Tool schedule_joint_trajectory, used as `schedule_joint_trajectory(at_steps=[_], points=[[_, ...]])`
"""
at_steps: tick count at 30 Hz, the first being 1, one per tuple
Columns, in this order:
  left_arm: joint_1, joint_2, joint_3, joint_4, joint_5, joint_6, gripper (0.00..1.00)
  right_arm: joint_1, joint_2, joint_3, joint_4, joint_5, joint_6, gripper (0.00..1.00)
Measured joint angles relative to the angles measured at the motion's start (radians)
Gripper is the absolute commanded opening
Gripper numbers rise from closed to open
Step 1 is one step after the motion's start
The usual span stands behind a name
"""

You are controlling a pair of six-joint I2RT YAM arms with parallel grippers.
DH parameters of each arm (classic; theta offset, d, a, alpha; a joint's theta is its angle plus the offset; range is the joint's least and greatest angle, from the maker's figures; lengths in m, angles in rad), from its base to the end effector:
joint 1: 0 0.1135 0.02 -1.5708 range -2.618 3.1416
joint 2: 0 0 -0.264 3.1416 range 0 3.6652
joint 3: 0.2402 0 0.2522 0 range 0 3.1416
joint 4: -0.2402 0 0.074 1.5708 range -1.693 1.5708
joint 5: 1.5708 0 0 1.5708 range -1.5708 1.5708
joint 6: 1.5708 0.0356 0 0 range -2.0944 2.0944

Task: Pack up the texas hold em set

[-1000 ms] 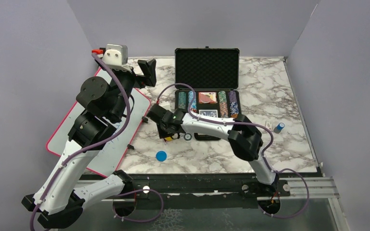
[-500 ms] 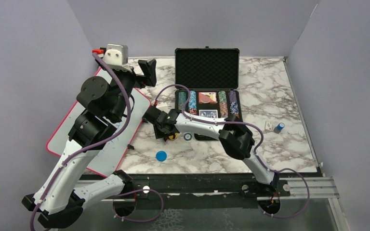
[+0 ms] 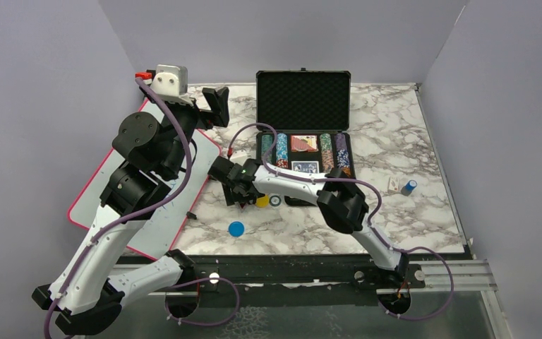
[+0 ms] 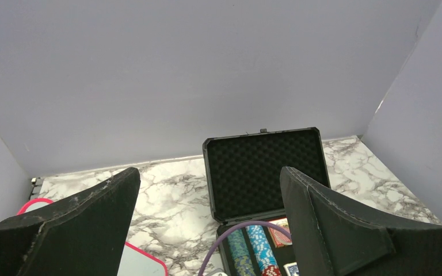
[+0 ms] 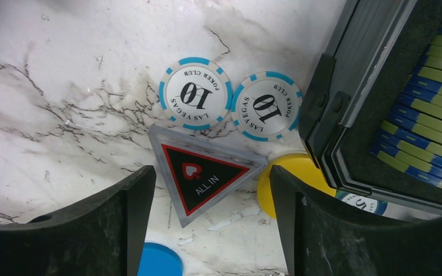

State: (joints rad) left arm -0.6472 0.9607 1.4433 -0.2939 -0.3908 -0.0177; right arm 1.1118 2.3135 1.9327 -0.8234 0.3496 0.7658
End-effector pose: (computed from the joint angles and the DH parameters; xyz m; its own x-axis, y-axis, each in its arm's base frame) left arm 0.1381 -0.0874 0.5168 0.1450 -0.1301 -0.9808 0.2616 0.9611 -0.0888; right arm 0.2266 0.4310 0.1723 -0.8442 -0.2385 -0.4800 -0.2812 0.9595 0.0179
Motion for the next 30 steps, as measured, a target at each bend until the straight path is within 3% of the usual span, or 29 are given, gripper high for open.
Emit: schedule_joint_trajectory(at_steps=[5, 10, 18, 23, 26, 30], points=[[0.0, 0.0, 0.0, 0.0, -0.001, 0.0, 0.94, 0.0, 0.01, 0.013, -0.01, 0.001, -0.017, 0.83], [0.0, 0.0, -0.004, 0.0, -0.003, 0.003, 0.94, 0.0, 0.014, 0.018, -0.009, 0.0, -0.055, 0.82], [0.0, 0.0, -0.012, -0.001, -0.008, 0.005, 0.94, -0.001, 0.048, 0.062, -0.005, -0.002, -0.096, 0.59], [0.0, 0.003, -0.014, 0.0, -0.008, 0.007, 0.94, -0.001, 0.048, 0.064, -0.007, -0.003, -0.104, 0.54], [0.0, 0.003, -0.017, 0.0, -0.008, 0.007, 0.94, -0.001, 0.048, 0.063, -0.007, -0.003, -0.105, 0.56], [0.0, 0.005, -0.019, 0.0, -0.008, 0.007, 0.94, -0.001, 0.045, 0.061, -0.008, -0.003, -0.111, 0.67]])
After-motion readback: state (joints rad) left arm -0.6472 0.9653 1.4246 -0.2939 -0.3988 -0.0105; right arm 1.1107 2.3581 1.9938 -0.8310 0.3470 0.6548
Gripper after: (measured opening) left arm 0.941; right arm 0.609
